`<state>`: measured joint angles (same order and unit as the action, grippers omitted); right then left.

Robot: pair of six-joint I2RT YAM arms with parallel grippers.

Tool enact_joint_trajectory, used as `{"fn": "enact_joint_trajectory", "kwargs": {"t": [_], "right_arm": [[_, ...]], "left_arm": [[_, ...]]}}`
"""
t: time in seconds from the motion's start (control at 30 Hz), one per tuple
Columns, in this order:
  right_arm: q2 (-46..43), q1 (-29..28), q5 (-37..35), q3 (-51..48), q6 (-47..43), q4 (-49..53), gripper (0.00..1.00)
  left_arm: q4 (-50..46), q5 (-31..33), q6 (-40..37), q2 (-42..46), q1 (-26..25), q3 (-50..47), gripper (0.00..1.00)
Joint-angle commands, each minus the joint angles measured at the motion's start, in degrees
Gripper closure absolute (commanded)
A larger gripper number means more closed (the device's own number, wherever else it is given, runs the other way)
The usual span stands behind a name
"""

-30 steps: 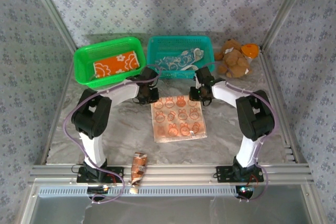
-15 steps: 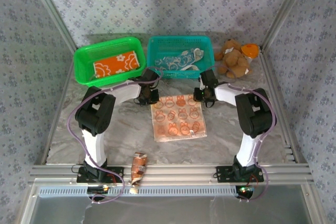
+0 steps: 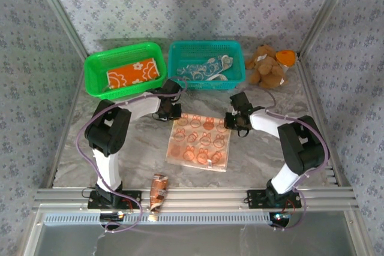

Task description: Fold and stack the towels

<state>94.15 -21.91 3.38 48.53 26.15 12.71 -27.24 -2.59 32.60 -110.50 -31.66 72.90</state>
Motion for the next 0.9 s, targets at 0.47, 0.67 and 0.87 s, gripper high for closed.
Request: {"fn": "enact_joint_trajectory", "kwargs": {"t": [0.47, 0.67, 0.87], "right_arm": [[2.5, 2.9, -1.7, 10.2, 3.3, 11.6, 0.54], [5.2, 4.3, -1.0, 10.1, 6.2, 10.0, 0.53], [6.9, 4.5, -0.5, 11.3, 7.5, 9.3, 0.53]], "left_arm": [[-5.7, -1.9, 0.6, -0.4, 1.0, 9.6, 0.64], [-6.7, -2.3, 0.5, -4.8, 1.1, 12.8, 0.60], [-6.6, -2.9, 0.7, -6.7, 1.1, 13.0, 0.60]]}}
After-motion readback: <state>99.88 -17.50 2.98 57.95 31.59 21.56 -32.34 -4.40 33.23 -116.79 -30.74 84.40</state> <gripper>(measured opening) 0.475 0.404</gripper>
